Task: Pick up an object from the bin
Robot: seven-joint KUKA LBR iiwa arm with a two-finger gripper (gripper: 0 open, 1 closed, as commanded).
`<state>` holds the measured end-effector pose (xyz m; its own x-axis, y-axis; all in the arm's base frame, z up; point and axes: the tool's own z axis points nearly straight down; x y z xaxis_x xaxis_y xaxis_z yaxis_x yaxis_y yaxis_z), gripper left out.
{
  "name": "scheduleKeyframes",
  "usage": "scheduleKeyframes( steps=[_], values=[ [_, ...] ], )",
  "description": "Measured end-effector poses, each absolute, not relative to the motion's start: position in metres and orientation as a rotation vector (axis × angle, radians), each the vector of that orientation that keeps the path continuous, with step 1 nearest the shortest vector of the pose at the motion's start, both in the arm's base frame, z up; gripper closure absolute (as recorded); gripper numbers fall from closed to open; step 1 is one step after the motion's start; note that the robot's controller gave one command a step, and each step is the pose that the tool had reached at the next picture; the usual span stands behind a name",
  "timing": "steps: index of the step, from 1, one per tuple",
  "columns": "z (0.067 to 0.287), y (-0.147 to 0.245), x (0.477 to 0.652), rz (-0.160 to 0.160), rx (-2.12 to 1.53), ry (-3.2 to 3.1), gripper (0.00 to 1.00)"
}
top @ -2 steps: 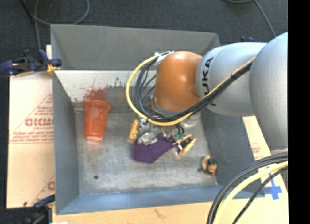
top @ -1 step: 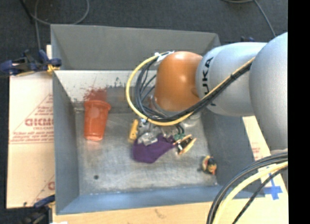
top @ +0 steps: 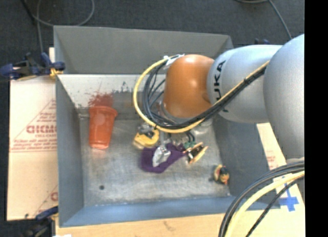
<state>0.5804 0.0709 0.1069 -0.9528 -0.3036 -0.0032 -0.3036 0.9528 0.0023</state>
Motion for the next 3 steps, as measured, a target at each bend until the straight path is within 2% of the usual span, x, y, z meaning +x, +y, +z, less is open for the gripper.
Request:
scheduleKeyframes(
  steps=[1, 2, 3],
  values=[
    [0.107, 0.071, 0.581, 0.004, -0.481, 3.101, 1.00],
    [0.107, 0.071, 0.581, 0.004, -0.481, 3.101, 1.00],
    [0.230, 0.065, 0.575, -0.001, -0.510, 3.096, 1.00]
  ],
)
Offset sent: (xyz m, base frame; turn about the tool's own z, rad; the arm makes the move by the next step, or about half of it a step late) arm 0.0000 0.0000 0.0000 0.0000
